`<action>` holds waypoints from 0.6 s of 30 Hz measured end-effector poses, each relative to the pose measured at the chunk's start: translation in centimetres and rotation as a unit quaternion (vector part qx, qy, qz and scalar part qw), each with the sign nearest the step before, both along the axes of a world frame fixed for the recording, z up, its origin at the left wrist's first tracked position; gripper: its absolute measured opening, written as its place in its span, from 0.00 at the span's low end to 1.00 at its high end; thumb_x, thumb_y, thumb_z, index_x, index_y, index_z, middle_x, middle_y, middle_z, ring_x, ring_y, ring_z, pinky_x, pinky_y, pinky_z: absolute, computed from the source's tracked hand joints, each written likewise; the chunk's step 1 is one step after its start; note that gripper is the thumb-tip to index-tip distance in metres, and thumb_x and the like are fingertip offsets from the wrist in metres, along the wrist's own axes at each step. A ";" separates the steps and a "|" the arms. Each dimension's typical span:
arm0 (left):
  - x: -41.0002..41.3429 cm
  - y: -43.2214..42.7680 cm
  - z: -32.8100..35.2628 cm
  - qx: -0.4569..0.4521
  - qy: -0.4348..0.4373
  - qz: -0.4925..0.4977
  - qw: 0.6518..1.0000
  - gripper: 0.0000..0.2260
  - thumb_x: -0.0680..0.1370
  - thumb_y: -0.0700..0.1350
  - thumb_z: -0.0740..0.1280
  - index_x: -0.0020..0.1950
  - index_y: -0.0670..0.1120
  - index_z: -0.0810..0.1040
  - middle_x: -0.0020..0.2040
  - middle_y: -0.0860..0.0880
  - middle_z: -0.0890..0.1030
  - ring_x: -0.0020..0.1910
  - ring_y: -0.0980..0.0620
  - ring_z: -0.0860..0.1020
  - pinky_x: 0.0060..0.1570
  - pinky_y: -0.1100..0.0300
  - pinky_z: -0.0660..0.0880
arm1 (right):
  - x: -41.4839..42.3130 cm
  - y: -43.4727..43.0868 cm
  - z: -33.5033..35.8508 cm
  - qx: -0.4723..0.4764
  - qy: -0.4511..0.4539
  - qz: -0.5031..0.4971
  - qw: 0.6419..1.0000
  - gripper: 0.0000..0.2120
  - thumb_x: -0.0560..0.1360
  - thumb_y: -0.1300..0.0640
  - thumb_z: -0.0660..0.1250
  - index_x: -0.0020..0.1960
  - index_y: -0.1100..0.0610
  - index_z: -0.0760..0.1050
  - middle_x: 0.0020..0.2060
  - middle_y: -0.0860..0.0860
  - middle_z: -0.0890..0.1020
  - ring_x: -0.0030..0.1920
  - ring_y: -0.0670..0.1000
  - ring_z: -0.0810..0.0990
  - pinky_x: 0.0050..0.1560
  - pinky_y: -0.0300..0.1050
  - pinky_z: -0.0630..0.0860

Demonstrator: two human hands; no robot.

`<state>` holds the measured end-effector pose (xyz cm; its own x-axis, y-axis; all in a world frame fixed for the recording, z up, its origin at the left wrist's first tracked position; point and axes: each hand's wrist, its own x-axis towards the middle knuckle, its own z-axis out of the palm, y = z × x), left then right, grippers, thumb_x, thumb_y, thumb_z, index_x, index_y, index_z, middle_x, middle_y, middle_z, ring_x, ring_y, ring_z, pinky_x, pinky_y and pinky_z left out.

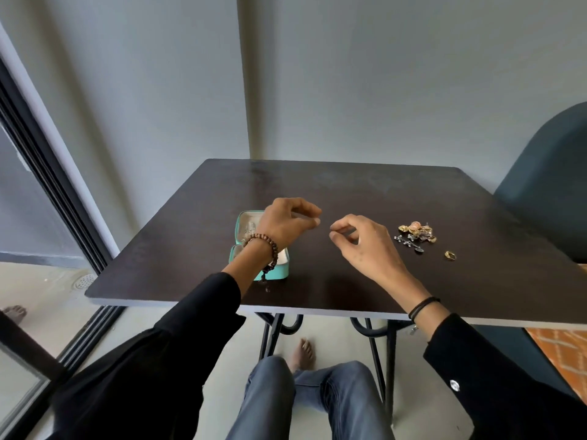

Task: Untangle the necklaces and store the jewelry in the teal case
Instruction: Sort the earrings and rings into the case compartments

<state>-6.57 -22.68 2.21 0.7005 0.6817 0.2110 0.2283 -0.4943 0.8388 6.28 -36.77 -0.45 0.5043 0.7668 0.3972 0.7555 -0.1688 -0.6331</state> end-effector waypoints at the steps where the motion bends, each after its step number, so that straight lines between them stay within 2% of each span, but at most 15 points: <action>1: 0.9 -0.6 0.1 -0.001 0.006 -0.011 1.000 0.06 0.75 0.46 0.74 0.51 0.51 0.84 0.47 0.56 0.84 0.45 0.61 0.81 0.46 0.67 0.75 | 0.6 -0.7 0.0 0.003 0.002 -0.008 1.000 0.05 0.78 0.56 0.71 0.53 0.53 0.82 0.48 0.46 0.84 0.45 0.38 0.80 0.42 0.22 0.70; 8: 6.8 -6.3 -0.9 0.048 0.061 -0.091 0.993 0.06 0.75 0.45 0.73 0.50 0.53 0.84 0.46 0.57 0.83 0.44 0.60 0.80 0.51 0.62 0.78 | 4.9 -6.0 -0.7 -0.002 -0.006 -0.085 0.996 0.07 0.77 0.59 0.73 0.55 0.55 0.82 0.46 0.46 0.84 0.47 0.44 0.82 0.47 0.27 0.73; 11: 8.9 -8.6 -2.2 0.051 0.068 -0.119 0.989 0.06 0.75 0.42 0.73 0.51 0.51 0.84 0.47 0.54 0.84 0.47 0.57 0.81 0.54 0.60 0.79 | 6.8 -7.9 -1.5 0.000 -0.009 -0.117 0.993 0.10 0.74 0.61 0.75 0.55 0.56 0.83 0.47 0.48 0.85 0.48 0.47 0.84 0.54 0.40 0.80; 15: 11.3 -11.1 -3.9 0.058 0.058 -0.156 0.984 0.08 0.76 0.39 0.72 0.53 0.47 0.84 0.49 0.51 0.84 0.49 0.56 0.81 0.55 0.66 0.76 | 9.4 -10.3 -2.8 -0.041 -0.037 -0.192 0.980 0.14 0.72 0.57 0.77 0.57 0.52 0.82 0.53 0.49 0.82 0.58 0.54 0.78 0.57 0.47 0.76; 18: 12.9 -12.4 -5.1 0.029 0.036 -0.160 0.986 0.10 0.77 0.39 0.71 0.58 0.44 0.82 0.54 0.49 0.84 0.53 0.55 0.81 0.55 0.71 0.73 | 10.8 -11.7 -3.6 -0.072 -0.022 -0.238 0.968 0.18 0.74 0.56 0.76 0.63 0.54 0.79 0.59 0.53 0.78 0.65 0.57 0.72 0.57 0.45 0.70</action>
